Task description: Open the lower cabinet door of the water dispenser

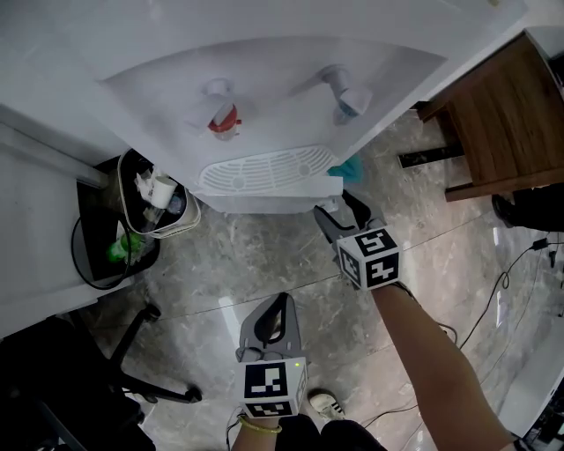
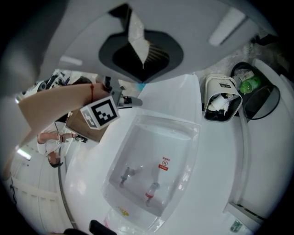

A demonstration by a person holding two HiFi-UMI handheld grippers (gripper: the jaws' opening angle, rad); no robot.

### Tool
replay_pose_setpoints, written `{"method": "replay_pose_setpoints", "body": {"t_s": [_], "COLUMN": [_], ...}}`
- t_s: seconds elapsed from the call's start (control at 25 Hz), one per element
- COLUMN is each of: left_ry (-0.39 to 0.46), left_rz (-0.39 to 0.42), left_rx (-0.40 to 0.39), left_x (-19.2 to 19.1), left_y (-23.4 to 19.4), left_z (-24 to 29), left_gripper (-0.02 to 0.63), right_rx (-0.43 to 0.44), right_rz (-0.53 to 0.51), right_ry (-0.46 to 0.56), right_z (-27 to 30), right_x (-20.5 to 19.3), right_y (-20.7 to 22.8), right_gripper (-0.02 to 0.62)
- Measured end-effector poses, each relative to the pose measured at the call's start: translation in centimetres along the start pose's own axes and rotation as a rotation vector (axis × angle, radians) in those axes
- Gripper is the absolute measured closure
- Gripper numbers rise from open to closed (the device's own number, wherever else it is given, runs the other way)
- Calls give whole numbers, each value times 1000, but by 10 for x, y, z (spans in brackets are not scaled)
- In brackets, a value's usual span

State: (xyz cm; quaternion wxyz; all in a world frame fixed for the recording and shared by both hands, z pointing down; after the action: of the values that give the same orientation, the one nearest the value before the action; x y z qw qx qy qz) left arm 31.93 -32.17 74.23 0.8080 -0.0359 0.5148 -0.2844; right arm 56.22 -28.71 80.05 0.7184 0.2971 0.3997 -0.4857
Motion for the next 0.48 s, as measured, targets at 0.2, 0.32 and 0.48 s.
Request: {"method": "replay_pose_setpoints", "body": {"t_s": [0.2,0.32,0.48], "left_ry": [1,-4,-24], "left_rz": [-8,-11,-8], "left_rx": [25,47,86], "left_x": [-12,-22,-38], "left_y": [-1,-5,-12], "left_z": [-7,-16,-34], "left_gripper": [598,598,598], "right_rx": [3,18,52], "right_rz": [37,72,144], "right_ry": [7,3,-15], "right_z": [-44,-69,-94], "right_x": [-25,-39,-52], "right_y": [-37,-70,-118], "right_gripper": [390,419,468]}}
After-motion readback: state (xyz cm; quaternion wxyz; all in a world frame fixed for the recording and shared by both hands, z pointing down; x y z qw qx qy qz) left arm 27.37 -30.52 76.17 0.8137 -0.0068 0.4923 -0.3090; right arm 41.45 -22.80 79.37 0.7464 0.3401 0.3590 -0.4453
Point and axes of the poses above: the fingertips, and each gripper's own axes: z forward along the fingers, y to its right, x out of its top, the point moved 10 cm from there along -z, backward along the fingers, and after that the axes turned 12 degrees about y, right-handed, at the moved point
